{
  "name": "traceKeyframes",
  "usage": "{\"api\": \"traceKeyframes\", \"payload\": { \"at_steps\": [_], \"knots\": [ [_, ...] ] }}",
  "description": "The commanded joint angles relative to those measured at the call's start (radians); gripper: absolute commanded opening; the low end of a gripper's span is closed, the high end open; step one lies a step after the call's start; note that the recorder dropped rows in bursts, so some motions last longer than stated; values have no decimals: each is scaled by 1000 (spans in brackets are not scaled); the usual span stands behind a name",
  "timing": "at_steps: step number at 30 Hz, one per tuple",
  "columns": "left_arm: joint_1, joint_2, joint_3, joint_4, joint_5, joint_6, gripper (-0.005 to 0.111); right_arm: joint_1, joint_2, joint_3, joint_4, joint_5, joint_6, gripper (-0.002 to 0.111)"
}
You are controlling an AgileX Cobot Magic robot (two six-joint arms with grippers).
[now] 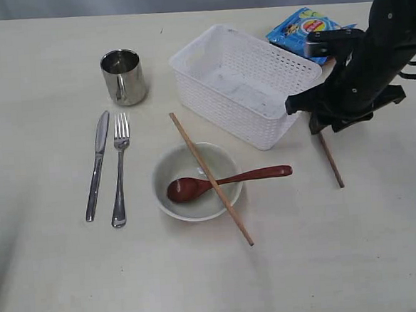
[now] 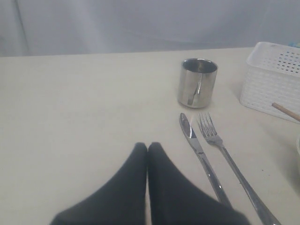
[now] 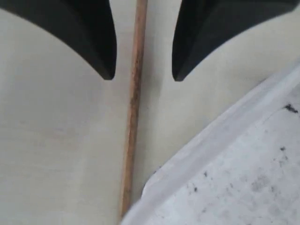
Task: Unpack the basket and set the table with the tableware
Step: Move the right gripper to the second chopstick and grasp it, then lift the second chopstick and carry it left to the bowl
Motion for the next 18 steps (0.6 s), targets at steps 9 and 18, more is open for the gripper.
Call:
{"api": "traceKeyframes", "payload": {
  "at_steps": [9,18],
  "knots": [
    [-5,-3,3,8,-11,-4,0,-46,129,-3,0,10,-55,23],
    [-5,-3,3,8,-11,-4,0,-51,69,-3,-12,54,-30,-1]
  ]
}}
